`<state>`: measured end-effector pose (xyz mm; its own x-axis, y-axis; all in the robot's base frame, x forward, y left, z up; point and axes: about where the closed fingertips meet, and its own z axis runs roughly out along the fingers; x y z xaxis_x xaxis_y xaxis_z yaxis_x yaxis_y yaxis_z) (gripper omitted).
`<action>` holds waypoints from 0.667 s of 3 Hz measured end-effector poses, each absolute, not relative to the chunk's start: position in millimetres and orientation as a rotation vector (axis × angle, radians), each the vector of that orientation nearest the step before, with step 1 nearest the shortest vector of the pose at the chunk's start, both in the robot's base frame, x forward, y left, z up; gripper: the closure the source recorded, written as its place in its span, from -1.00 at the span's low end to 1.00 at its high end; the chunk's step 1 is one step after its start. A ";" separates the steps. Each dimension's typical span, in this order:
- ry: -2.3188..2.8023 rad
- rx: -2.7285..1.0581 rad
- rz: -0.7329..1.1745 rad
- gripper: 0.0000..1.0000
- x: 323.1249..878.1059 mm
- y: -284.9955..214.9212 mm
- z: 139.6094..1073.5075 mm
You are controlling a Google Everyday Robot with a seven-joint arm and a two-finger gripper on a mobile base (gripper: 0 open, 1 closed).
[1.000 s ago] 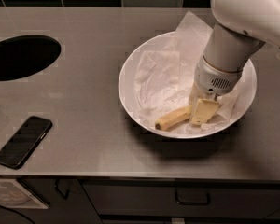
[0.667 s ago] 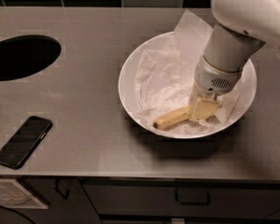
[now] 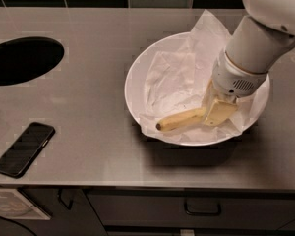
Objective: Pick banana from white bowl
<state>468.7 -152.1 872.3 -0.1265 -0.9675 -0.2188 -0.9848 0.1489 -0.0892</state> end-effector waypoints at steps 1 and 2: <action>2.027 -1.828 0.080 1.00 457.3 -156.5 912.1; 1.869 -1.771 0.038 1.00 448.0 -158.2 956.7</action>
Offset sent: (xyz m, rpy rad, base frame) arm -0.0282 -0.0137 0.1349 0.2606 -0.4461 0.0854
